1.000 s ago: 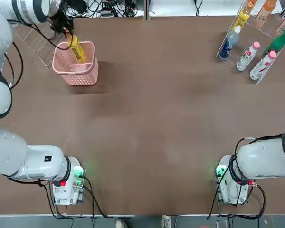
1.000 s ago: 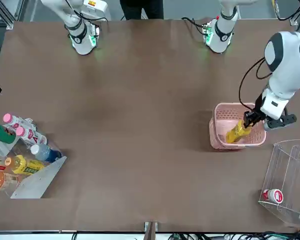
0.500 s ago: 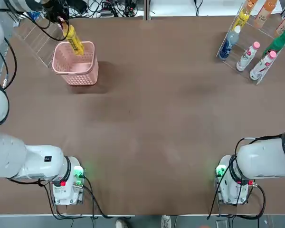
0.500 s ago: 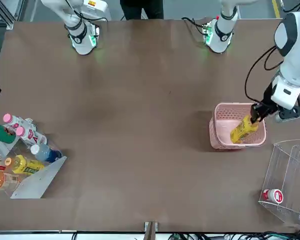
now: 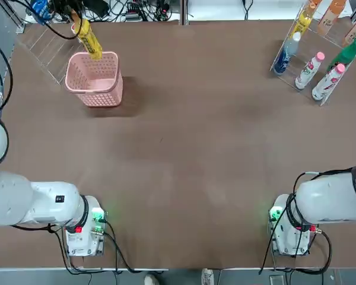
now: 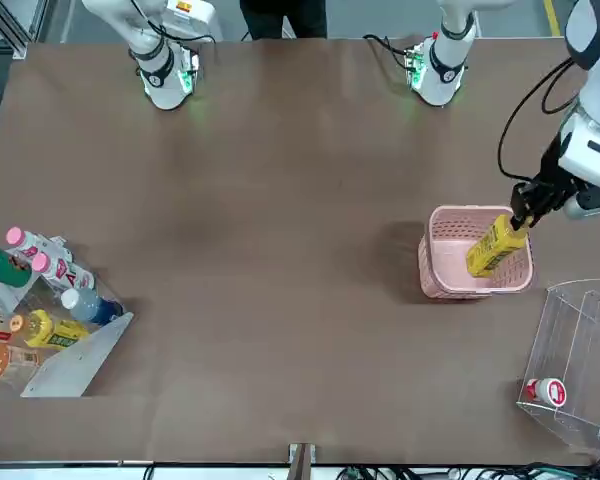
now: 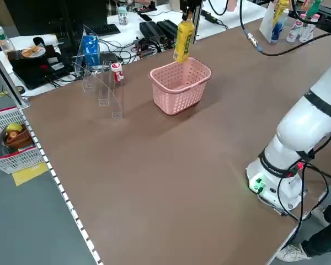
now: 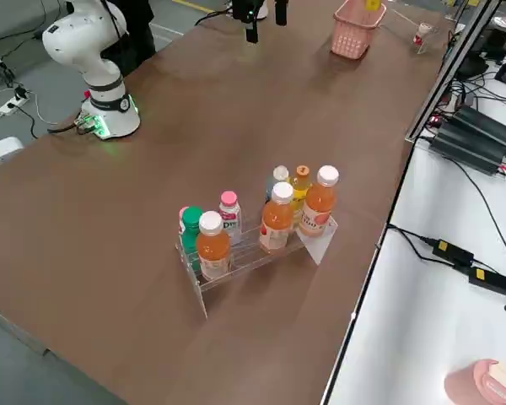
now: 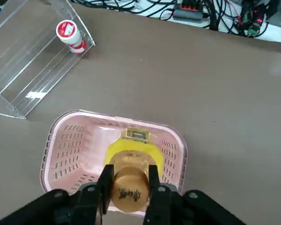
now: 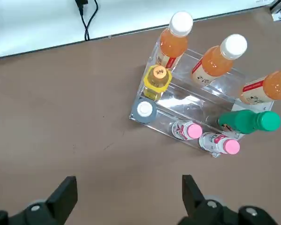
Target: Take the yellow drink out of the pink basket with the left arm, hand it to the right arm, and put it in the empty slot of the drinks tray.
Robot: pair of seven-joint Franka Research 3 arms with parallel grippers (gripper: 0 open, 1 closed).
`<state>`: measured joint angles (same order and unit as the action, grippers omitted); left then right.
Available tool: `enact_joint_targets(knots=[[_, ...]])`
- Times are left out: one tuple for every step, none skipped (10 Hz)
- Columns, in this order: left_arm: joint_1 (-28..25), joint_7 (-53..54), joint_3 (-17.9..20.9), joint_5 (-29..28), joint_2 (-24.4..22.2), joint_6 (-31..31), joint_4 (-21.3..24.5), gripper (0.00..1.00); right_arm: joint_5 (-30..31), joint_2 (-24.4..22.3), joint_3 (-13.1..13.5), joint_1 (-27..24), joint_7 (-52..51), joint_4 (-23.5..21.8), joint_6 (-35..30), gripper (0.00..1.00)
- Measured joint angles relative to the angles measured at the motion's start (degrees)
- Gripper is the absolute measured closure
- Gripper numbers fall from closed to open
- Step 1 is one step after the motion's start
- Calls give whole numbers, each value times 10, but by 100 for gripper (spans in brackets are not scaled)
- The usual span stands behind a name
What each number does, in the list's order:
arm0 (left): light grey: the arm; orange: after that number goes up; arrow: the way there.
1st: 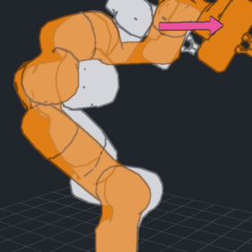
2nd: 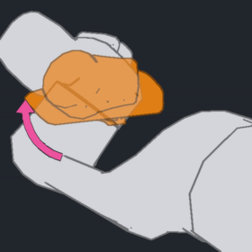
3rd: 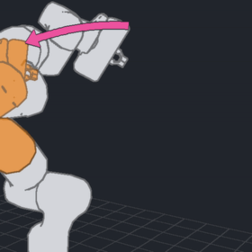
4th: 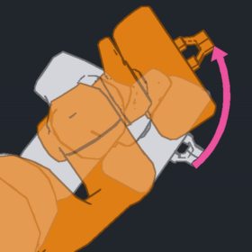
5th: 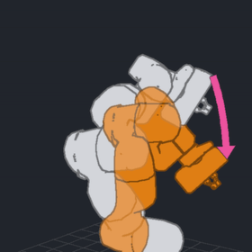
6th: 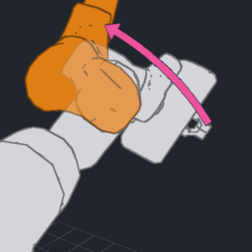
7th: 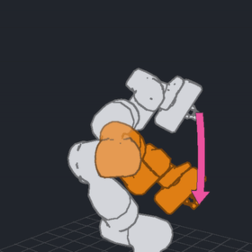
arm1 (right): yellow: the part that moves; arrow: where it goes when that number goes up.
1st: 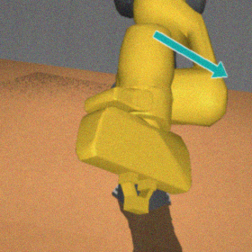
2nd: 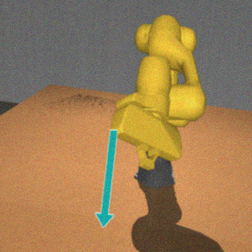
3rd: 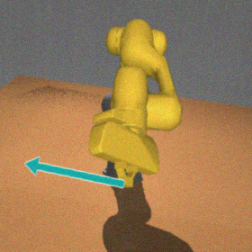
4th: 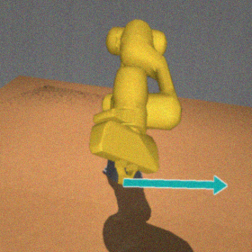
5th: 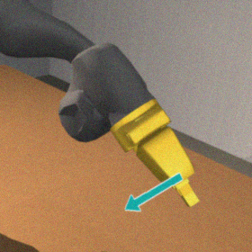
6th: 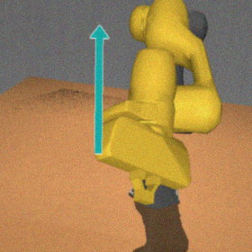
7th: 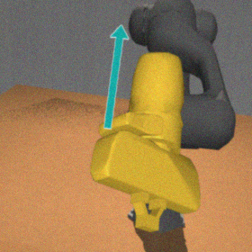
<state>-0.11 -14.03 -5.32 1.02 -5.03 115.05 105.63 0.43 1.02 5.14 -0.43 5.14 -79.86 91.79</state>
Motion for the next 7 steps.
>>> enact_joint_targets(knots=[[0, -2, -6, 1, 1, -10, -13, 66, 0, 0, 0, 0, 0, 0, -2, 1], [1, -9, -13, 6, 3, -21, -27, 66, 0, 0, 0, 0, 0, 0, -4, 1], [1, -22, -22, 9, 9, -35, -46, 66, 0, 0, -1, 1, 0, 0, -6, 1], [1, -40, -33, 9, 19, -53, -69, 66, 0, 0, -2, 1, 0, 0, -6, 1], [2, -55, -44, 9, 32, -69, -93, 66, 0, 0, -2, 1, 0, 0, -6, 1], [2, -66, -53, 9, 45, -84, -118, 66, 0, 0, -2, 1, 0, 1, -6, 1], [3, -71, -61, 9, 56, -95, -137, 66, 0, 0, -2, 1, 0, 1, -6, 1]])
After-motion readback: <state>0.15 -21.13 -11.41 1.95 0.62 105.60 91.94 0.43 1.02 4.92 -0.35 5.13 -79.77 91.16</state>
